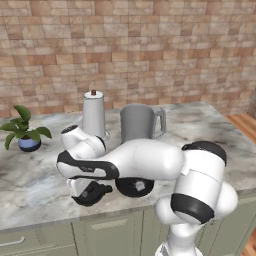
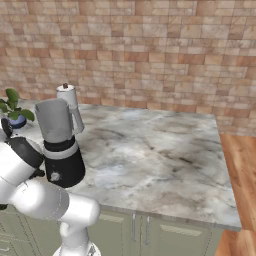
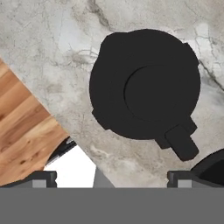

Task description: Close the lid blender by securely placing the lid on top.

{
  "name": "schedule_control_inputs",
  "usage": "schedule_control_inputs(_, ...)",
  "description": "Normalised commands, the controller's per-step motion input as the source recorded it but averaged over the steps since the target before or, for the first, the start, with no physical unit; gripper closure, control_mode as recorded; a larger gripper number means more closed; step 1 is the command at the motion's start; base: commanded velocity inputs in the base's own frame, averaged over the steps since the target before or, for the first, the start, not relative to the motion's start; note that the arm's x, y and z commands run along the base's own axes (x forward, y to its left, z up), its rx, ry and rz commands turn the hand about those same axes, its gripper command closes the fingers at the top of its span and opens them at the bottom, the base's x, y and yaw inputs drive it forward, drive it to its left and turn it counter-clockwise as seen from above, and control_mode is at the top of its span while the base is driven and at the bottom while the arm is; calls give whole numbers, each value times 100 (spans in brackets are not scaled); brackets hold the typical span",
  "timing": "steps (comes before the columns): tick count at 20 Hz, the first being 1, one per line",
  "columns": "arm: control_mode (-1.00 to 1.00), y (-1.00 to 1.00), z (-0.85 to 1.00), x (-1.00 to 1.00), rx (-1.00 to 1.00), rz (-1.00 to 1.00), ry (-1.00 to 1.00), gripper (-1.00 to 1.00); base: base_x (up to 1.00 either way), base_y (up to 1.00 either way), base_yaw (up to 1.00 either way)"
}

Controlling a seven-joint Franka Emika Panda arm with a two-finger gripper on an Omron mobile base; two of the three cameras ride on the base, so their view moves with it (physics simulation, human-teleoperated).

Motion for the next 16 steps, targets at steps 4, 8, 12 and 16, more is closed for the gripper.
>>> schedule_control_inputs(4, -100, 6, -12, 14, 0, 0, -1, -100, 0, 0, 0)
schedule_control_inputs(8, -100, 12, -2, 20, 0, 0, -1, -100, 0, 0, 0)
schedule_control_inputs(12, -100, 11, 0, 20, 0, 0, 0, -100, 0, 0, 0)
schedule_control_inputs(16, -100, 6, -6, 17, -1, 0, 0, -100, 0, 0, 0)
